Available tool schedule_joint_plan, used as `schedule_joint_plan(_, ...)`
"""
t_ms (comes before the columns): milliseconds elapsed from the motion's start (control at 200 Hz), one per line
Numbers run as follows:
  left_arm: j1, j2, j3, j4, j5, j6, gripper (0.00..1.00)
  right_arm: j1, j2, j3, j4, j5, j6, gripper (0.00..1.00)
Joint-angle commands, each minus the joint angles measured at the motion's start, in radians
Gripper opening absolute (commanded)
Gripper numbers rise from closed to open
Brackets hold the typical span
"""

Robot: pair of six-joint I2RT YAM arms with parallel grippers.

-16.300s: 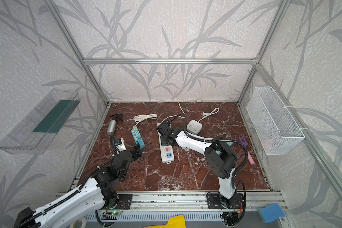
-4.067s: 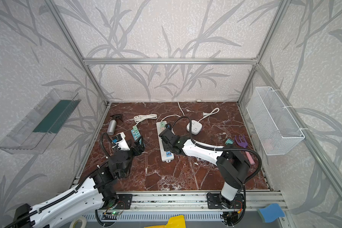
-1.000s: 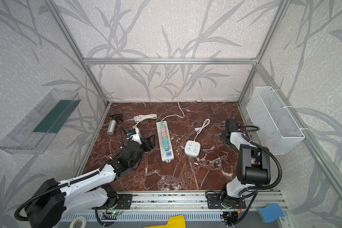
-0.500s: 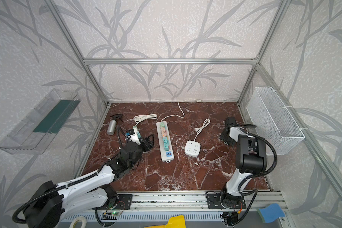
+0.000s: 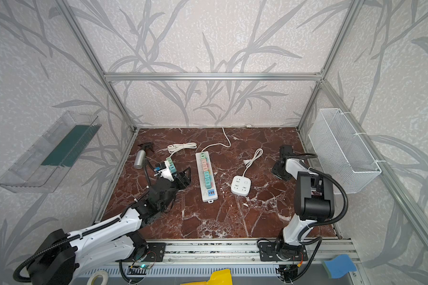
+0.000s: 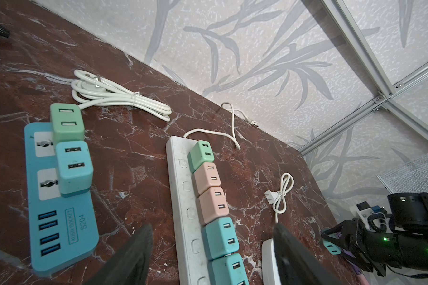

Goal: Insert the plug

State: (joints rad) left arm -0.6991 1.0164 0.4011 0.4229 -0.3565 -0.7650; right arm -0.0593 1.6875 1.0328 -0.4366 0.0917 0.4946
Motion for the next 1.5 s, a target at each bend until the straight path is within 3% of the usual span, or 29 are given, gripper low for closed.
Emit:
schedule_joint_plan(0, 0.004, -0.013, -0.009, -0.002, 0.006, -0.035, 0.76, 0.107, -0.096, -0.007, -0.051, 0.004, -0.042, 0.29)
schedule_joint_plan(90, 0.004, -0.023, 0.000, -0.042, 0.012, -0.061, 0.75, 0.216, -0.184, -0.053, -0.063, 0.037, -0.048, 0.28)
schedule_joint_plan(235, 0.004, -0.026, 0.021, -0.105, 0.022, -0.118, 0.73, 0.513, -0.313, -0.153, -0.086, 0.127, -0.036, 0.27)
schedule_joint_plan(435, 0.002, -0.010, 0.045, -0.128, 0.051, -0.166, 0.70, 0.842, -0.361, -0.294, -0.014, 0.167, 0.131, 0.28)
schedule_joint_plan(650, 0.001, 0.005, 0.066, -0.152, 0.069, -0.179, 0.69, 0.963, -0.240, -0.340, 0.099, 0.133, 0.244, 0.31)
schedule_joint_plan(760, 0.001, 0.007, 0.067, -0.171, 0.068, -0.193, 0.69, 0.962, -0.210, -0.310, 0.046, 0.115, 0.305, 0.61)
schedule_joint_plan(895, 0.001, 0.002, 0.047, -0.162, 0.056, -0.202, 0.69, 0.951, -0.253, -0.269, -0.015, 0.081, 0.277, 0.77)
schedule_joint_plan(1145, 0.001, -0.041, 0.038, -0.181, 0.044, -0.189, 0.69, 0.765, -0.491, -0.316, -0.031, 0.014, 0.231, 0.82)
schedule_joint_plan(1305, 0.003, -0.050, 0.039, -0.181, 0.043, -0.183, 0.69, 0.638, -0.533, -0.345, -0.008, -0.060, 0.168, 0.95)
schedule_joint_plan(1495, 0.001, -0.050, 0.047, -0.186, 0.054, -0.174, 0.69, 0.563, -0.503, -0.435, 0.177, -0.241, 0.209, 0.96)
